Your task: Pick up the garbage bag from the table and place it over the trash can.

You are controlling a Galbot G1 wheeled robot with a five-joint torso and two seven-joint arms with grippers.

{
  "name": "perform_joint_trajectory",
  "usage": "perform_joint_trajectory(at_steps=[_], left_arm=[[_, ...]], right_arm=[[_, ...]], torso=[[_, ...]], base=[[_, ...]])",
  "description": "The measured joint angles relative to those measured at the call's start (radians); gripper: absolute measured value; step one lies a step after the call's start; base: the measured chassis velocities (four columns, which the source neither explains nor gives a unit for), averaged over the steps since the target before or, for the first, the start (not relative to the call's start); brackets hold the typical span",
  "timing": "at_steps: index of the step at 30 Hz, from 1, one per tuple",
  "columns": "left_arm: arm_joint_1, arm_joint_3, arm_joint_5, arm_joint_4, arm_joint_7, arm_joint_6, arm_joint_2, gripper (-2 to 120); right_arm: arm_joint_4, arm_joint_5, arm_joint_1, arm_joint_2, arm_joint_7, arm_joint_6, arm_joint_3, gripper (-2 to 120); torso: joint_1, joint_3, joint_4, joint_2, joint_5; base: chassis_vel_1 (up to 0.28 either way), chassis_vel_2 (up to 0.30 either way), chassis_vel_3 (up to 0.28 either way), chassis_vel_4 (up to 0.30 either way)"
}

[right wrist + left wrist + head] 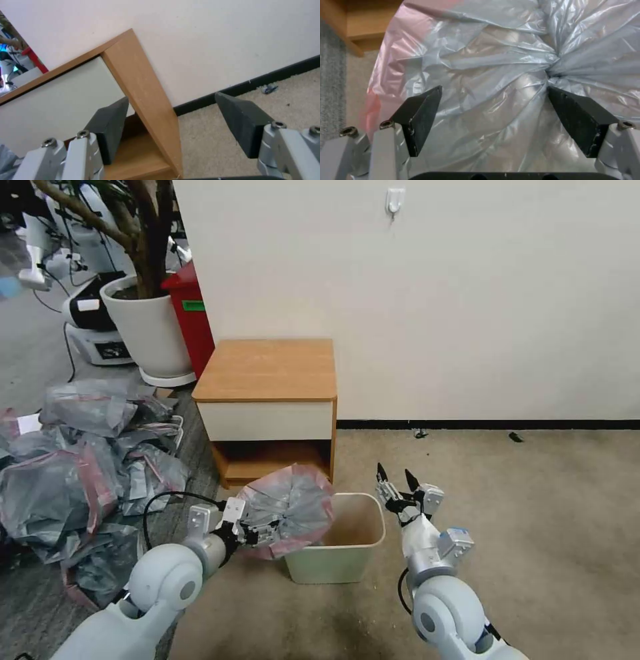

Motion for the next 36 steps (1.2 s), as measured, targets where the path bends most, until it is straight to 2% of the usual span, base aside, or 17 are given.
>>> perform_joint_trajectory(at_steps=[9, 16, 18, 26, 28, 36], left_arm=[[-0.032, 0.045, -0.019, 0.026, -0.026, 0.004, -0.01, 82], [-0.063, 0.084, -0.073, 0.047, -0.071, 0.004, -0.023, 80], [-0.078, 0.099, -0.106, 0.057, -0.094, 0.004, -0.026, 78], [-0.102, 0.125, -0.153, 0.077, -0.122, 0.004, -0.027, 72], [-0.119, 0.144, -0.186, 0.092, -0.145, 0.005, -0.028, 65], [-0.174, 0.185, -0.305, 0.126, -0.237, 0.004, -0.031, 62]], right_arm=[[-0.004, 0.0, -0.003, -0.003, 0.0, 0.005, 0.012, 69], [-0.014, -0.001, -0.003, -0.002, -0.001, 0.01, 0.016, 67], [-0.021, -0.001, -0.001, -0.003, -0.001, 0.013, 0.016, 66], [-0.03, -0.002, 0.005, -0.002, -0.001, 0.016, 0.018, 65], [-0.034, -0.002, 0.008, -0.002, -0.002, 0.017, 0.018, 65], [-0.039, -0.002, 0.007, -0.001, -0.002, 0.02, 0.019, 65]], torso=[[0.0, 0.0, 0.0, 0.0, 0.0], [0.0, 0.0, 0.0, 0.0, 0.0], [0.0, 0.0, 0.0, 0.0, 0.0], [0.0, 0.0, 0.0, 0.0, 0.0], [0.0, 0.0, 0.0001, 0.0, 0.0], [0.0, 0.0, 0.0, 0.0, -0.0001]], base=[[0.0, 0.0, 0.0, 0.0], [0.0, 0.0, 0.0, 0.0], [0.0, 0.0, 0.0, 0.0], [0.0, 0.0, 0.0, 0.0], [0.0, 0.0, 0.0, 0.0], [0.0, 0.0, 0.0, 0.0]])
